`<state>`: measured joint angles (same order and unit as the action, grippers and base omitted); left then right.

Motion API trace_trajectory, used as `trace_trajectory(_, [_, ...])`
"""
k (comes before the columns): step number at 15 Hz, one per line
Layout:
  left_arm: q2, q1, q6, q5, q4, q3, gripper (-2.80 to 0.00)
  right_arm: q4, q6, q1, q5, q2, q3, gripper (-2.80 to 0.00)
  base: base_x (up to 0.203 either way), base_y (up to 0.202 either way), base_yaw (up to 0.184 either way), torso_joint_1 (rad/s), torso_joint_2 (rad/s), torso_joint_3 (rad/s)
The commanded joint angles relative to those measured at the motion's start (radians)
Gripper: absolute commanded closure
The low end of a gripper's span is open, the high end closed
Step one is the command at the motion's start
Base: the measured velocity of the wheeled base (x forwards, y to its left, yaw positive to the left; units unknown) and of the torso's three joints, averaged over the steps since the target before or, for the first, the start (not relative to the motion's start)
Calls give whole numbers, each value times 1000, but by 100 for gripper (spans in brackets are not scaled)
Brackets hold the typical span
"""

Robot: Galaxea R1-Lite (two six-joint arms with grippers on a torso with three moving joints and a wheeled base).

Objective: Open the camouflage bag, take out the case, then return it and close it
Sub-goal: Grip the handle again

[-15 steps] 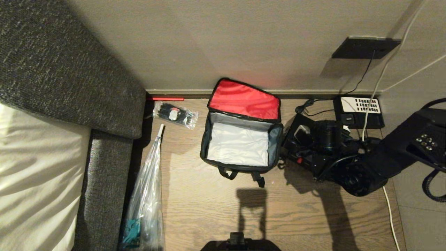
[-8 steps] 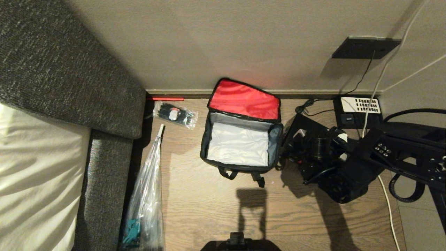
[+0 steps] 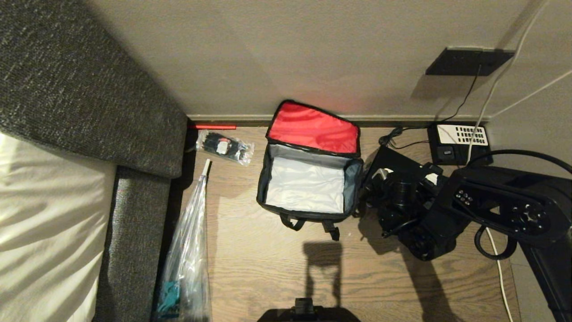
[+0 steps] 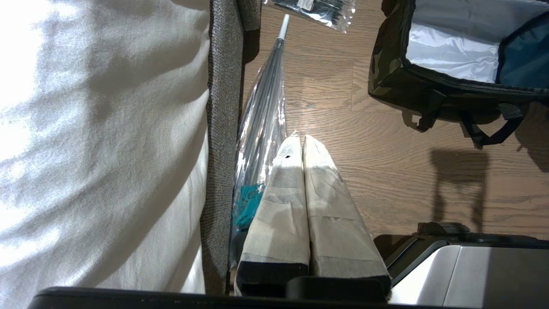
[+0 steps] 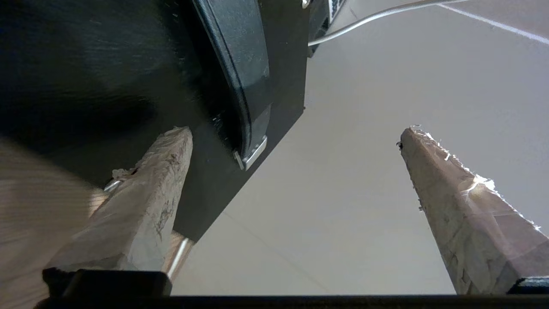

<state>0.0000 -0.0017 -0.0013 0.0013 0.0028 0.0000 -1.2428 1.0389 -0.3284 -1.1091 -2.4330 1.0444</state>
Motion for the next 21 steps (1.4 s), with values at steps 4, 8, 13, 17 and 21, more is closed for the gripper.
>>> trace_trajectory(4, [0,0,0,0,0,0,0,-51,90,40,94,-41,47,-280,0,0,0,0,0,0])
trace_trajectory(8, [0,0,0,0,0,0,0,-71,111,40,122,-70,88,-280,0,0,0,0,0,0])
trace_trajectory(13, [0,0,0,0,0,0,0,-85,149,57,164,-114,138,-280,0,0,0,0,0,0])
trace_trajectory(17, [0,0,0,0,0,0,0,-86,156,75,185,-150,164,-280,0,0,0,0,0,0])
trace_trajectory(21, [0,0,0,0,0,0,0,-85,159,101,202,-170,207,-280,0,0,0,0,0,0])
